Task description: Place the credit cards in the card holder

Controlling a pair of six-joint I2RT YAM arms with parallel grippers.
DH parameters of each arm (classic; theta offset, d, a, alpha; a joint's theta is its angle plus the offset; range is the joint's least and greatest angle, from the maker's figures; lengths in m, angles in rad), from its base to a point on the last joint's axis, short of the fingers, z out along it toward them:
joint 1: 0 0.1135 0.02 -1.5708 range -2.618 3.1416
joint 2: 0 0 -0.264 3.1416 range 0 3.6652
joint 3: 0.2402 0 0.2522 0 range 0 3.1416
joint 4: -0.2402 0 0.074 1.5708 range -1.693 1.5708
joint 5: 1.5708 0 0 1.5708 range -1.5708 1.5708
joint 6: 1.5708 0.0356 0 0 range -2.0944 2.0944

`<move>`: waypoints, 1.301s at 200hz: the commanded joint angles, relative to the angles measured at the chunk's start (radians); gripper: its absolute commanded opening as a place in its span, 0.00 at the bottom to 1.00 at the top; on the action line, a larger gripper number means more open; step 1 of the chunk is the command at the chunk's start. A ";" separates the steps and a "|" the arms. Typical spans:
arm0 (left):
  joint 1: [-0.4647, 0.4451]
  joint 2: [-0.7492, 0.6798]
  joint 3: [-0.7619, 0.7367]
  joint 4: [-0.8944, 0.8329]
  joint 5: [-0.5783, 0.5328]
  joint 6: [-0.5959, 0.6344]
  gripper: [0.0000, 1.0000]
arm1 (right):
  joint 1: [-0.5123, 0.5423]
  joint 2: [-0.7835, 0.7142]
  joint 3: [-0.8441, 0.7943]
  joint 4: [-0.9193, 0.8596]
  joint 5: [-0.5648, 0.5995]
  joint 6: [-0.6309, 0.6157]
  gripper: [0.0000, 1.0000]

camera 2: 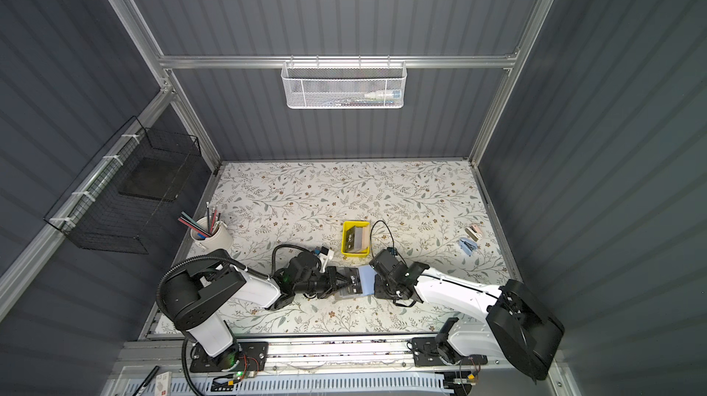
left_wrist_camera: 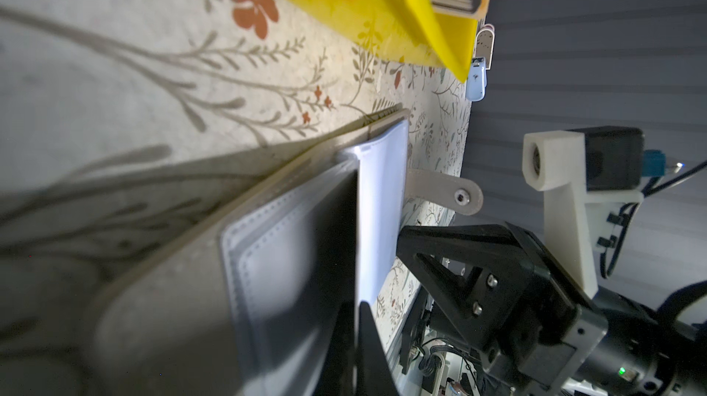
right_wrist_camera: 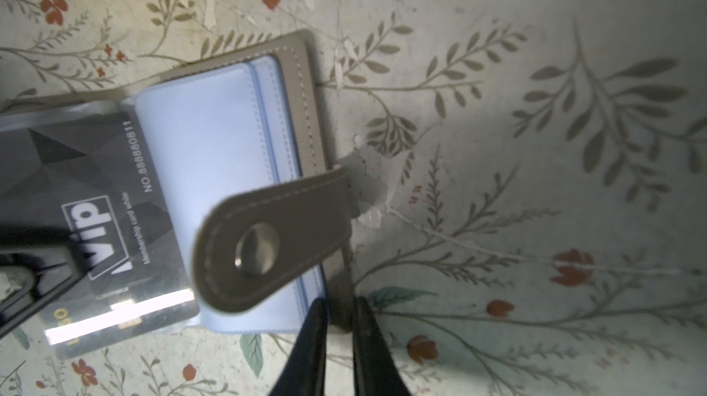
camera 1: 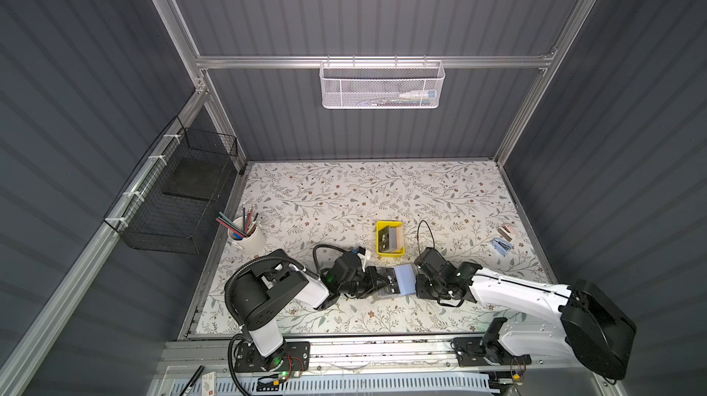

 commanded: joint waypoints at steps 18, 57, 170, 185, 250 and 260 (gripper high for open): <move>-0.005 0.018 -0.004 0.011 0.028 -0.019 0.00 | 0.001 0.014 -0.027 -0.014 0.012 0.015 0.16; -0.005 0.058 -0.006 0.093 0.036 -0.044 0.00 | 0.001 0.015 -0.031 -0.012 0.012 0.014 0.16; -0.005 0.090 0.006 0.090 0.052 -0.038 0.00 | -0.012 -0.021 -0.042 -0.020 0.033 0.032 0.15; -0.005 0.082 0.013 0.053 0.053 -0.025 0.00 | -0.036 -0.039 -0.040 -0.020 0.019 0.023 0.16; -0.004 0.107 0.026 0.058 0.063 -0.024 0.00 | -0.117 -0.079 -0.040 0.029 -0.082 -0.044 0.26; -0.004 0.108 0.026 0.060 0.064 -0.024 0.00 | -0.120 -0.075 -0.041 0.034 -0.090 -0.048 0.27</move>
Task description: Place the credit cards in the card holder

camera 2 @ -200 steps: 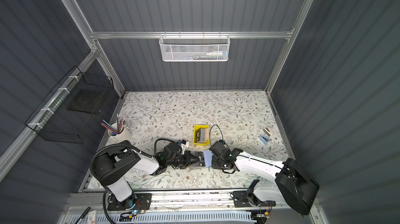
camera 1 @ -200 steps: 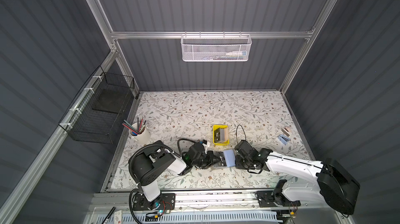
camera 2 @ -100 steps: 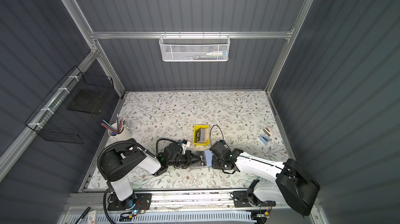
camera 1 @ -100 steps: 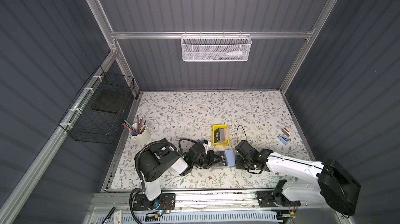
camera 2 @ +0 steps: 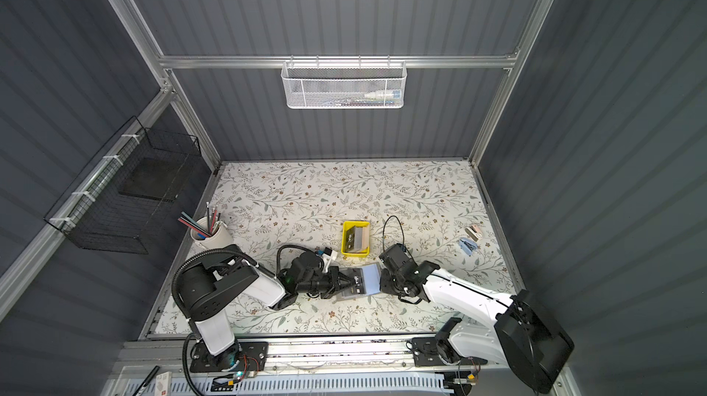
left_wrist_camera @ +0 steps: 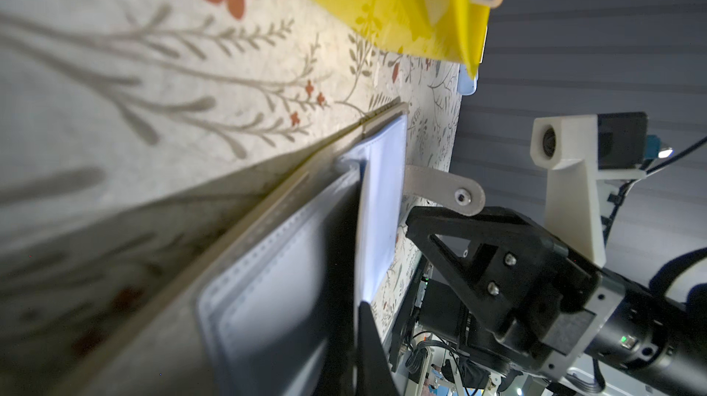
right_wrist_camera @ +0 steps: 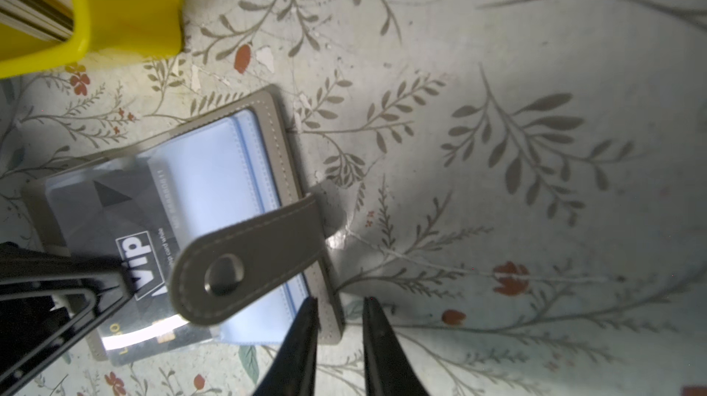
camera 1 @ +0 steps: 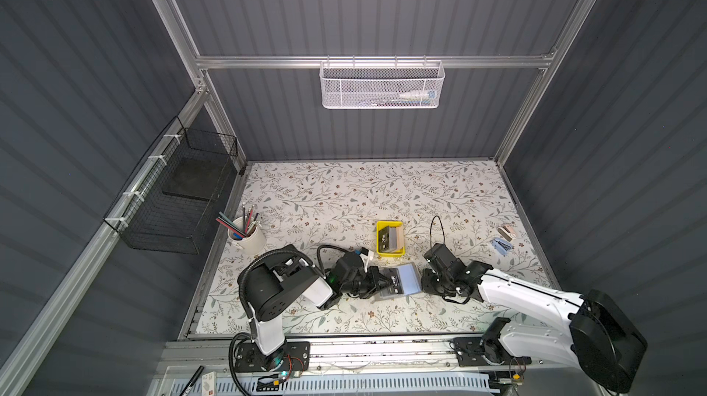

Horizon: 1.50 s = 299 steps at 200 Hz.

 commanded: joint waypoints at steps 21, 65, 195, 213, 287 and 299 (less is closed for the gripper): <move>-0.006 0.019 0.015 -0.054 0.018 0.019 0.00 | -0.014 0.021 -0.016 0.026 -0.062 -0.035 0.26; -0.006 0.016 0.019 -0.060 0.017 0.019 0.04 | -0.013 0.049 -0.049 0.061 -0.084 -0.021 0.22; -0.012 -0.017 0.063 -0.215 -0.003 0.066 0.14 | -0.004 0.001 -0.080 0.108 -0.162 -0.023 0.18; -0.014 -0.056 0.076 -0.324 -0.035 0.098 0.16 | 0.001 0.006 -0.081 0.103 -0.151 -0.019 0.18; -0.015 -0.177 0.157 -0.701 -0.146 0.221 0.25 | 0.034 0.117 -0.053 0.041 -0.071 -0.006 0.17; -0.015 -0.181 0.162 -0.723 -0.153 0.227 0.25 | 0.041 0.130 -0.045 0.034 -0.059 -0.005 0.16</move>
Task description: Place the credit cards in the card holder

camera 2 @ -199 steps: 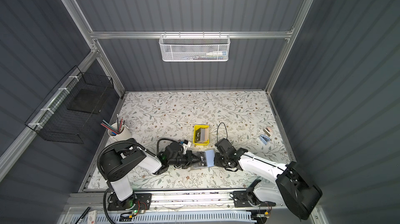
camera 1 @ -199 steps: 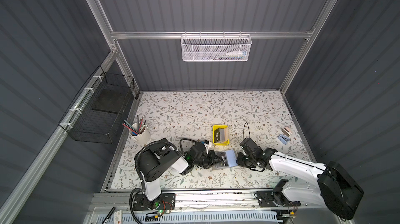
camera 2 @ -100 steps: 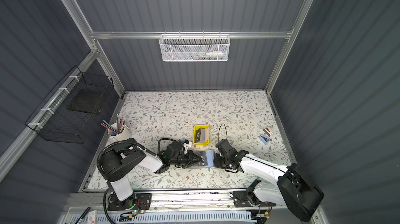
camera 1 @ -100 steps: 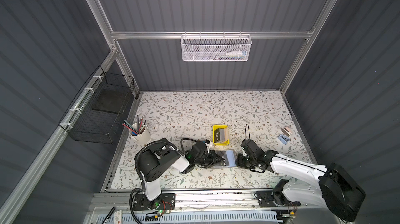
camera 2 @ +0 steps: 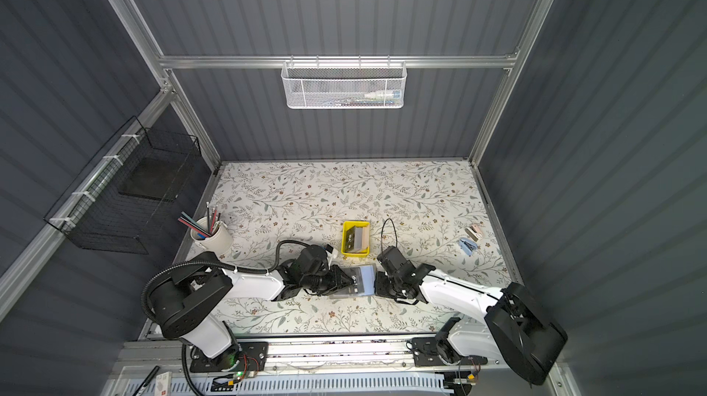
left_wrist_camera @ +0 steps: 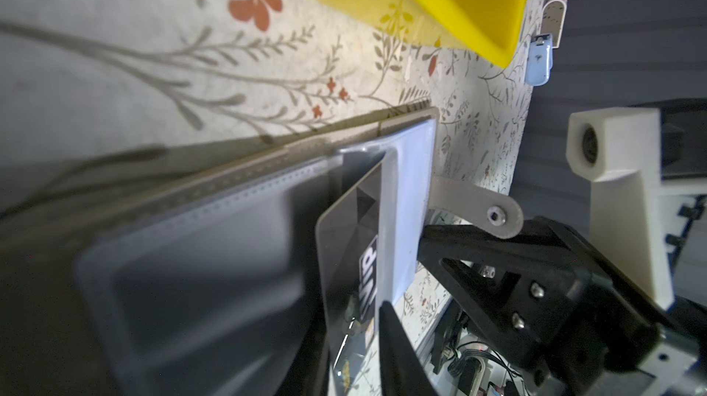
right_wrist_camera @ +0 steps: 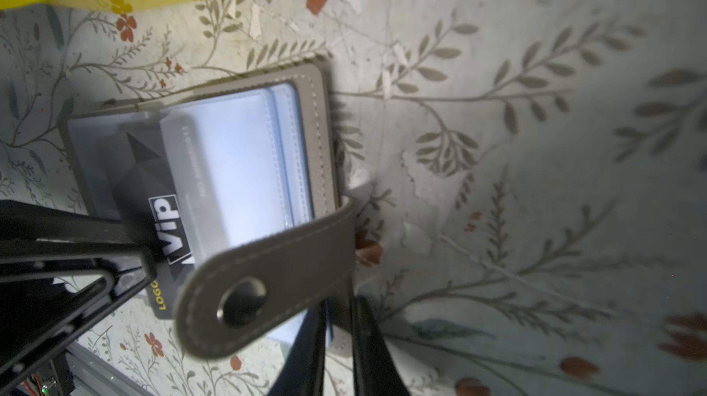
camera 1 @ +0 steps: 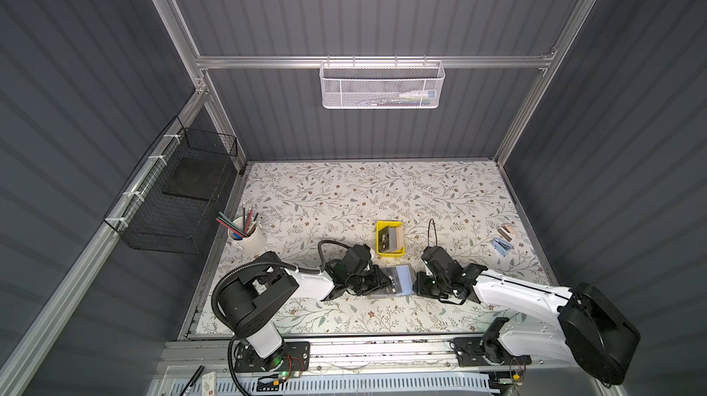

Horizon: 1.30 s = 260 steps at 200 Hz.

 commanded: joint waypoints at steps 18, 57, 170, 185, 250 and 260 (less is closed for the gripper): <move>-0.004 -0.025 0.017 -0.184 -0.068 0.055 0.21 | 0.025 0.069 -0.007 -0.107 0.068 0.008 0.16; -0.004 -0.047 0.022 -0.257 -0.107 0.066 0.22 | 0.035 0.080 0.001 -0.102 0.072 0.013 0.16; -0.009 -0.008 0.074 -0.245 -0.099 0.089 0.20 | 0.041 0.103 0.016 -0.104 0.074 0.008 0.16; -0.011 0.007 0.095 -0.242 -0.090 0.101 0.19 | 0.043 0.105 0.017 -0.103 0.072 0.008 0.16; -0.017 0.037 0.118 -0.204 -0.070 0.103 0.18 | 0.044 0.104 0.022 -0.103 0.070 0.007 0.16; -0.021 0.040 0.118 -0.192 -0.065 0.096 0.17 | 0.046 0.105 0.024 -0.101 0.068 0.005 0.16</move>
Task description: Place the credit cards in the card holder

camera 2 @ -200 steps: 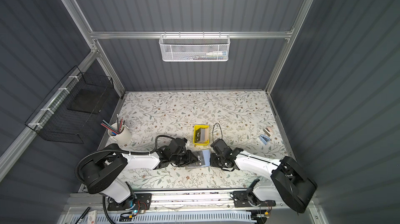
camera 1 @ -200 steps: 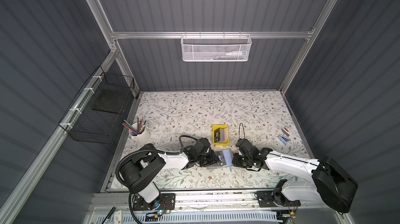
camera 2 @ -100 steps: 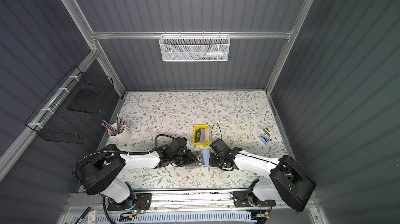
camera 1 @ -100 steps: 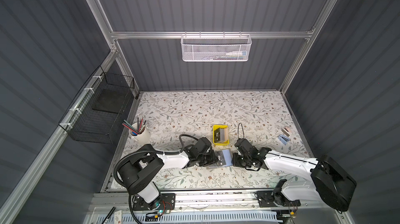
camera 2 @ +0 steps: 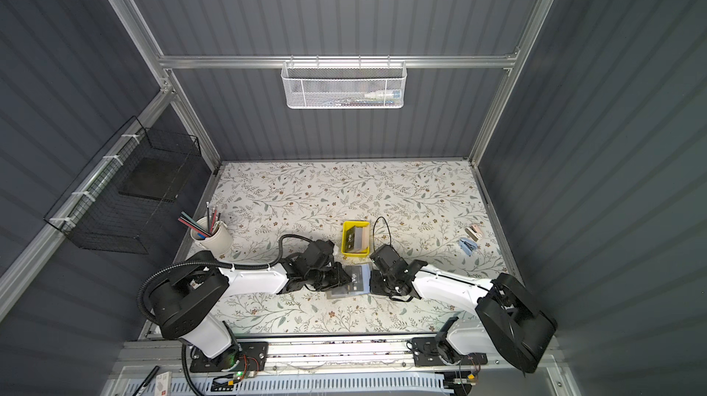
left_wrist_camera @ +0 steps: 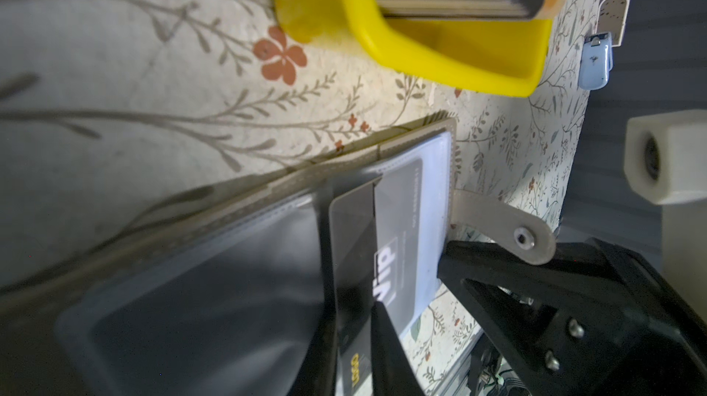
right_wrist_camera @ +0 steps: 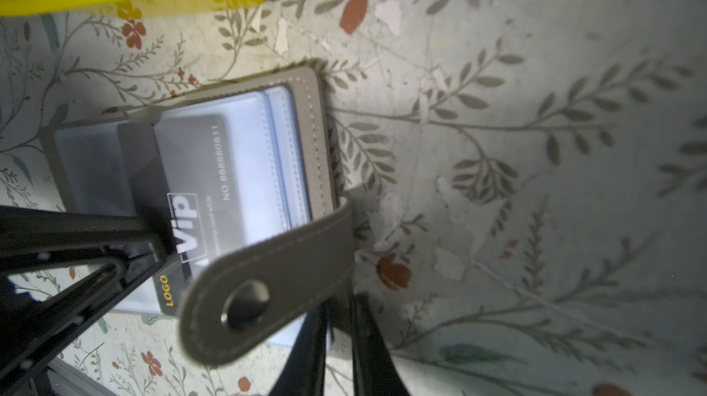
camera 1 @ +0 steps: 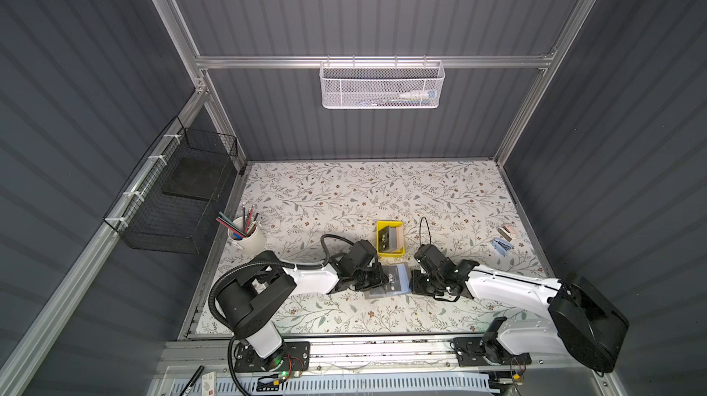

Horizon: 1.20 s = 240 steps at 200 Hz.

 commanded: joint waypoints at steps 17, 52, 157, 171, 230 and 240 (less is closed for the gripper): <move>-0.020 0.038 0.017 0.031 0.016 -0.004 0.16 | 0.011 0.044 -0.027 -0.081 0.024 0.001 0.16; -0.043 0.048 0.034 0.038 0.016 -0.010 0.14 | 0.017 0.044 -0.028 -0.071 0.019 0.002 0.16; -0.050 0.012 0.031 -0.056 -0.052 0.024 0.18 | 0.026 -0.008 -0.046 -0.057 0.023 0.026 0.17; -0.050 -0.002 0.031 -0.072 -0.061 0.029 0.18 | 0.026 -0.023 -0.050 -0.053 0.022 0.028 0.18; -0.052 -0.047 0.030 -0.125 -0.082 0.045 0.21 | 0.027 -0.055 -0.061 -0.041 0.014 0.034 0.18; -0.053 -0.055 0.030 -0.129 -0.084 0.048 0.21 | 0.026 -0.058 -0.063 -0.039 0.011 0.034 0.18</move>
